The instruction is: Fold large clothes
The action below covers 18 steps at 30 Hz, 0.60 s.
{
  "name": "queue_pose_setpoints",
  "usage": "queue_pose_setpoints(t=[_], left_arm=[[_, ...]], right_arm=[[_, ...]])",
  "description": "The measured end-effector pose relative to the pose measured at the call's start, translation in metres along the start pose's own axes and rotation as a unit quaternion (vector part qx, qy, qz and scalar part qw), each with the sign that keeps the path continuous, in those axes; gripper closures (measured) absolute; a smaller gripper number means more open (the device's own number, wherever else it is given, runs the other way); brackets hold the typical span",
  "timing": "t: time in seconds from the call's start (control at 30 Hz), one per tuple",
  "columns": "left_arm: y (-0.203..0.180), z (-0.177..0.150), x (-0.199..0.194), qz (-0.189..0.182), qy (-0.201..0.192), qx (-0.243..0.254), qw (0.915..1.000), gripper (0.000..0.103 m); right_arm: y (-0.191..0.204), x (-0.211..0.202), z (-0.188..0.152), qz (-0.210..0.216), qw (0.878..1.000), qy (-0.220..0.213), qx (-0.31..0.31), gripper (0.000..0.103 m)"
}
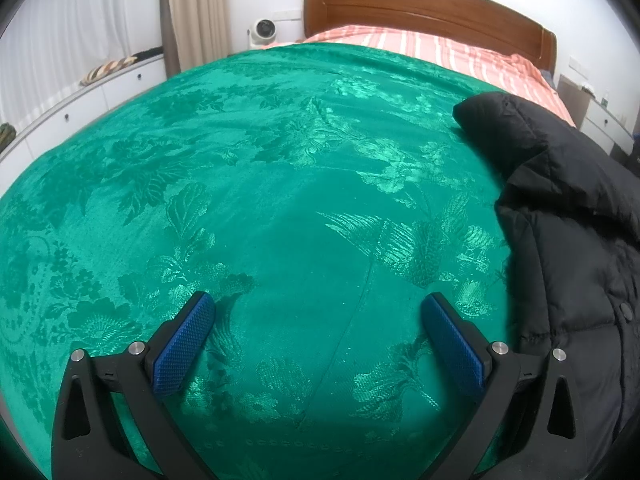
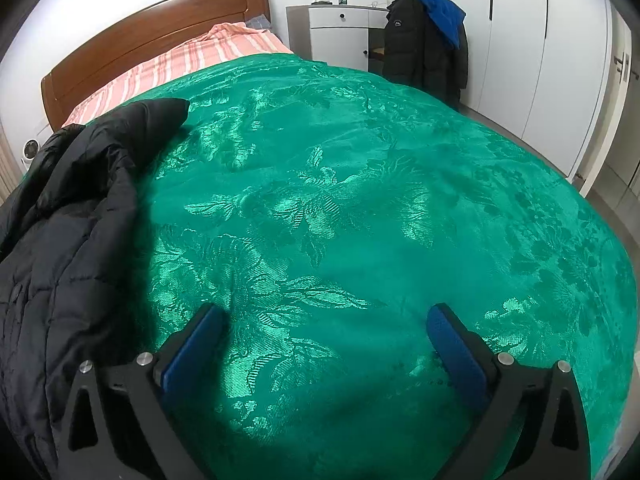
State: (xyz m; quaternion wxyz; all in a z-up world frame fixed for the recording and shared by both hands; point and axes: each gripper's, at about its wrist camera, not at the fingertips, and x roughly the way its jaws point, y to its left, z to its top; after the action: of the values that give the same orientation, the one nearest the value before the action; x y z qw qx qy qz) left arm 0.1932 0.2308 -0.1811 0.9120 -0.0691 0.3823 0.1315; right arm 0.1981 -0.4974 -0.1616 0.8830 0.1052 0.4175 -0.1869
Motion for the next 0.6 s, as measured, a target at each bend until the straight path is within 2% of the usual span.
queue_pose_setpoints(t=[0.6], left_arm=[[0.0002, -0.0005, -0.0001, -0.001, -0.001, -0.001, 1.0000, 0.000]], right_arm=[[-0.0001, 0.0003, -0.0014, -0.005, 1.000, -0.002, -0.004, 0.001]])
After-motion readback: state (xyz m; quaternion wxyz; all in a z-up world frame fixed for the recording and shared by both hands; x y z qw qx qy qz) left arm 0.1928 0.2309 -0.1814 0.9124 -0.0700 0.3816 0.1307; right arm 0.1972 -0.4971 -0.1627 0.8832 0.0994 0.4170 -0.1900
